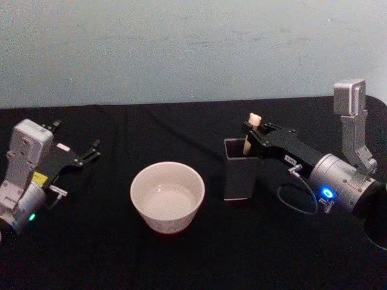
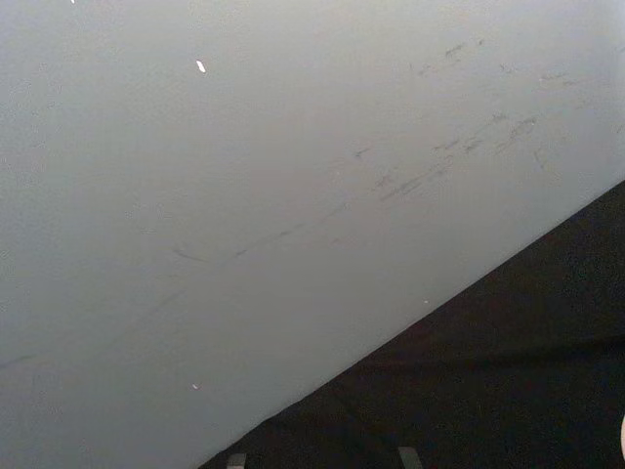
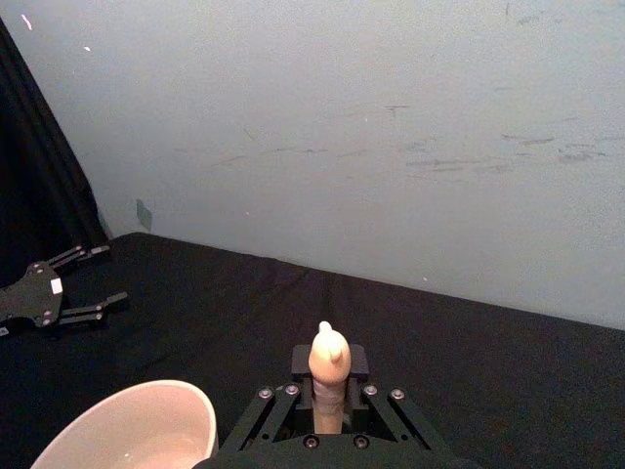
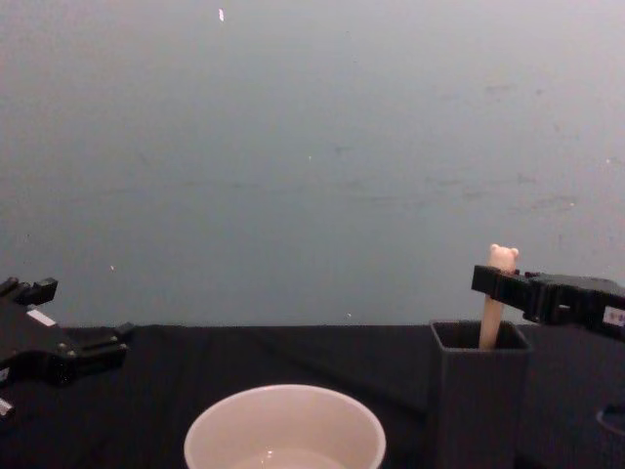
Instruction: Pick up the stirring spoon with one hand, stir inside the cup, then place it back in its original position.
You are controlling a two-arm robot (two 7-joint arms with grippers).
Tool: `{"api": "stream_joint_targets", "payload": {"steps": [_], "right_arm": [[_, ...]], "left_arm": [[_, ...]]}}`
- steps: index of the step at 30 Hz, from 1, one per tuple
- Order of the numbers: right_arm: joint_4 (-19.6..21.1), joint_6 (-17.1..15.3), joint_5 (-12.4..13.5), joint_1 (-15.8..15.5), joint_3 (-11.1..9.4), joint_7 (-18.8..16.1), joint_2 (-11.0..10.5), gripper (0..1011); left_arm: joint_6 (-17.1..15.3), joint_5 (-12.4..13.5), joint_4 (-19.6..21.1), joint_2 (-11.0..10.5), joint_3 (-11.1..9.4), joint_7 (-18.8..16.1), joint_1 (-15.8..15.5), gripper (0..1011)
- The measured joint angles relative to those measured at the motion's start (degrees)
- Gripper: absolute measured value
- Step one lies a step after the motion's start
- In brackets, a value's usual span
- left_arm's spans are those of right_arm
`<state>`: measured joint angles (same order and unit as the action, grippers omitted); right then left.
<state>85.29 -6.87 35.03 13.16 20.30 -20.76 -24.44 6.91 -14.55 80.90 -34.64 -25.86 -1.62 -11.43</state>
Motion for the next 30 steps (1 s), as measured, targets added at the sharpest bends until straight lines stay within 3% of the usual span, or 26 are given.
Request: {"api": "stream_joint_targets", "payload": {"steps": [5, 18, 30], "right_arm": [[0.01, 0.03, 0.0, 0.0, 0.01, 0.0, 0.0, 233], [0.02, 0.06, 0.05, 0.0, 0.01, 0.0, 0.0, 677], [0.01, 0.06, 0.07, 0.0, 0.01, 0.0, 0.0, 984]], "left_arm": [[0.0, 0.0, 0.0, 0.0, 0.0, 0.0, 0.0, 1001], [0.0, 0.0, 0.0, 0.0, 0.0, 0.0, 0.0, 1001], [0.0, 0.0, 0.0, 0.0, 0.0, 0.0, 0.0, 1001]]}}
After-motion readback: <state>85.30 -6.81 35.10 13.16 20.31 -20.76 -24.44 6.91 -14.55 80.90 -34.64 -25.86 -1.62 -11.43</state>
